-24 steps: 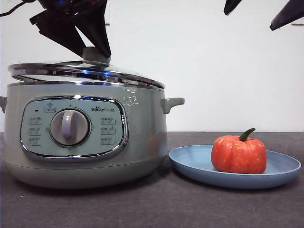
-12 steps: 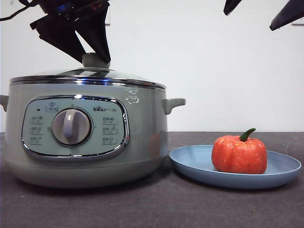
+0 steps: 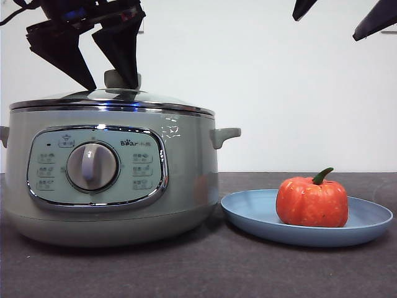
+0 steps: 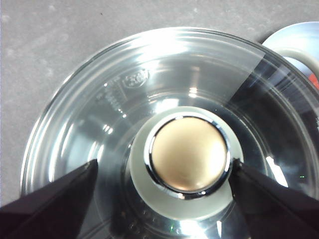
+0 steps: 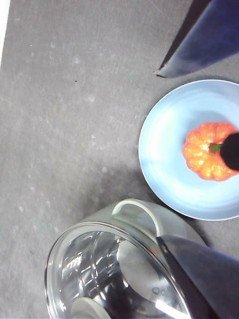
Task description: Take the pumpkin out from the steamer,put the pumpkin in the blue plate,close the lid
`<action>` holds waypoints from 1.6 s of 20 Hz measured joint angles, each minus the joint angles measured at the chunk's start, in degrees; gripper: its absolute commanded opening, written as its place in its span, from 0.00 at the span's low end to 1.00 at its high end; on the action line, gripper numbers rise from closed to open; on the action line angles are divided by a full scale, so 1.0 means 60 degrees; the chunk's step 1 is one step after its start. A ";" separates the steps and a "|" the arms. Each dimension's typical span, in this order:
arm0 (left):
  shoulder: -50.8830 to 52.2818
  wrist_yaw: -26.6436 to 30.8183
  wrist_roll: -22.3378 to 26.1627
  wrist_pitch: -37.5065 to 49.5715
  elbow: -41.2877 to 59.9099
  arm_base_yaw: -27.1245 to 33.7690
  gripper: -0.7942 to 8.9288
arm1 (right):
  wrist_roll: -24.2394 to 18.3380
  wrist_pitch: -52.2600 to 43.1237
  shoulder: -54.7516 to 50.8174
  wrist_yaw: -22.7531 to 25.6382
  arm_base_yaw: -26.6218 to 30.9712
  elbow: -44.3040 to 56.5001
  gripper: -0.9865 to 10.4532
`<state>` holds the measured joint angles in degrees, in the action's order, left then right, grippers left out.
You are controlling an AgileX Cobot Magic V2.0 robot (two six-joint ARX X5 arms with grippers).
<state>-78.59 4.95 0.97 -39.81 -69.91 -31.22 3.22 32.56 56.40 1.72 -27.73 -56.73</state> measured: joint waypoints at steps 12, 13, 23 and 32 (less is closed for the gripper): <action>0.3038 0.0011 0.0164 -0.1020 0.0011 -0.0004 0.07 | -0.0040 0.0674 -0.0146 0.0000 0.0000 0.0095 0.08; 0.3158 0.0055 0.0175 -0.1038 0.0015 -0.0004 0.07 | -0.0040 0.0477 -0.0361 0.0000 -0.0004 0.0277 0.08; 0.7158 0.0149 0.0036 0.1351 0.4717 -0.0011 0.07 | -0.0004 -0.1519 -0.5512 0.0007 -0.0066 0.3810 0.08; 0.7654 0.0149 -0.0601 0.0725 0.5144 -0.0015 0.08 | 0.0510 -0.1643 -0.5657 0.0033 -0.0066 0.3803 0.09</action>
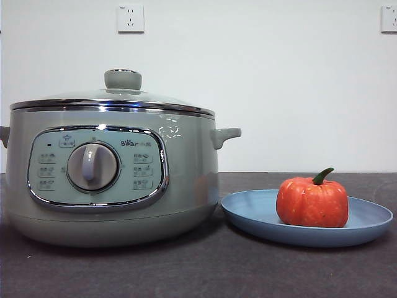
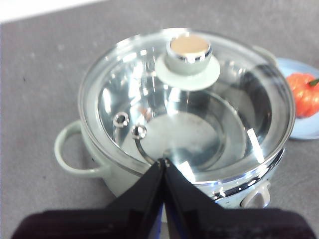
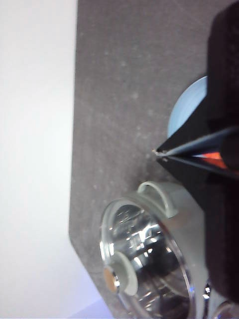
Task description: Take the pumpkin out from the steamer,put the pumpkin in the blue plate,close the lid
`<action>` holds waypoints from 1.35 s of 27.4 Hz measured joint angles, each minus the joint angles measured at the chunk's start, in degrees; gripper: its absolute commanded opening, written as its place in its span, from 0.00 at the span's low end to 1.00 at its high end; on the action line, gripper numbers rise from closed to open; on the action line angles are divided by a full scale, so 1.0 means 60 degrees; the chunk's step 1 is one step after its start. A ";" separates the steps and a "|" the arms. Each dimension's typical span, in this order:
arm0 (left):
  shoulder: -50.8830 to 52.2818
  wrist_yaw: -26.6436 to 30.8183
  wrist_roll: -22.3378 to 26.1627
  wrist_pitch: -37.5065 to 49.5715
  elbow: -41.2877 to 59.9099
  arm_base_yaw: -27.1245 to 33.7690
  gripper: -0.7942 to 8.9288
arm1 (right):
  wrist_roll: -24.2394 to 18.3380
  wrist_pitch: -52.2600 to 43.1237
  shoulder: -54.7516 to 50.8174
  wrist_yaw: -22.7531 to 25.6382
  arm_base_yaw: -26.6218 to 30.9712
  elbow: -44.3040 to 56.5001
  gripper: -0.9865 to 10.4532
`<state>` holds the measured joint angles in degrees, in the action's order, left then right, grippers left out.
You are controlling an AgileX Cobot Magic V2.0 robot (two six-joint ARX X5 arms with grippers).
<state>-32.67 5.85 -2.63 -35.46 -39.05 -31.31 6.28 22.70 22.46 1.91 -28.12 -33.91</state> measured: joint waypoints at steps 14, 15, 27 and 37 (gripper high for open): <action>0.0474 -0.0146 0.0004 -0.0233 0.0007 0.0248 0.08 | 0.0066 0.1013 0.0004 0.0455 0.0000 0.0000 0.09; 0.0721 -0.0215 0.0040 -0.0244 0.0007 0.0412 0.08 | 0.0066 0.1078 0.0004 0.0459 0.0000 0.0000 0.09; 0.4390 -0.0372 0.0667 0.2779 0.1115 0.4197 0.08 | 0.0066 0.1800 0.0004 0.0463 0.0000 0.0000 0.09; 0.5384 -0.0506 0.0674 0.4728 0.4838 0.4426 0.08 | 0.0066 0.1967 0.0004 0.0466 0.0000 0.0000 0.09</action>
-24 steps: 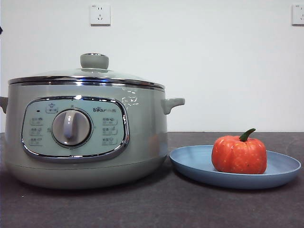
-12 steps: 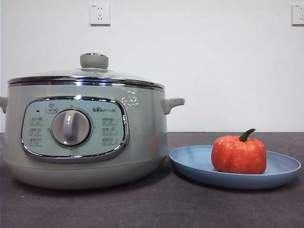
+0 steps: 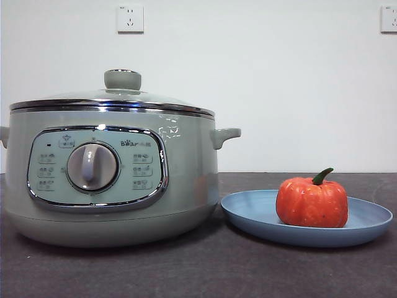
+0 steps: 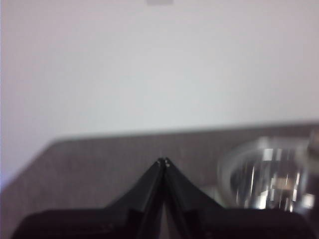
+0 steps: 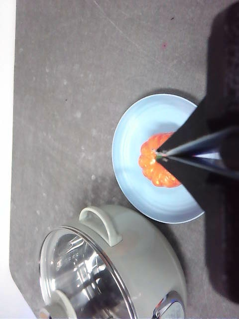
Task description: Take the pumpkin out from the steamer,put the pumpkin in the blue plate,close the lid
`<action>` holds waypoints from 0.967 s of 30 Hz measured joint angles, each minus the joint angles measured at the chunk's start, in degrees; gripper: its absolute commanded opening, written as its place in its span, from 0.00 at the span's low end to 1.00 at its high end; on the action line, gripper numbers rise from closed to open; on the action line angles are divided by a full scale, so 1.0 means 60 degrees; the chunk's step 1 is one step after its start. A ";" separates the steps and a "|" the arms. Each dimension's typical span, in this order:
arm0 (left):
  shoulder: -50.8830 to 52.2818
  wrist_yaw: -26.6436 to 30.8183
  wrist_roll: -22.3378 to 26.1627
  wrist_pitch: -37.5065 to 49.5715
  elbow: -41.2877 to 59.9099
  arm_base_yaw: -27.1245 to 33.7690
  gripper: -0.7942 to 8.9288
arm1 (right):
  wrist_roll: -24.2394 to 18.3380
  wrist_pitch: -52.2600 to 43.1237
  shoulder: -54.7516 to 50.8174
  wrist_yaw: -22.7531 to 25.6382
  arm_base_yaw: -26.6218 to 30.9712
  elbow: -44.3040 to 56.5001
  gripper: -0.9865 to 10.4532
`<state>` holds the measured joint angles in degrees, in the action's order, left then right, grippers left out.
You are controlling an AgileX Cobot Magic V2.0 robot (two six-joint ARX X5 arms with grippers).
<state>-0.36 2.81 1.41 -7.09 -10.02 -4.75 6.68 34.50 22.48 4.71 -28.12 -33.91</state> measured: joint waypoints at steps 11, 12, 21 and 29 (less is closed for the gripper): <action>0.0011 0.0000 -0.0390 -0.0022 0.1359 0.0025 0.08 | 0.0000 0.0175 0.0000 0.0000 0.0000 0.0000 0.09; 0.0011 0.0000 -0.0404 -0.0044 0.1402 0.0025 0.08 | 0.0000 0.0175 0.0000 0.0000 0.0000 0.0000 0.09; 0.0015 -0.0047 -0.0481 -0.0583 0.1497 0.0025 0.08 | 0.0000 0.0178 0.0000 -0.0004 0.0000 0.0000 0.09; 0.0015 -0.0332 -0.0856 -0.0594 0.1497 0.0025 0.08 | 0.0000 0.0178 0.0000 0.0000 0.0000 0.0000 0.09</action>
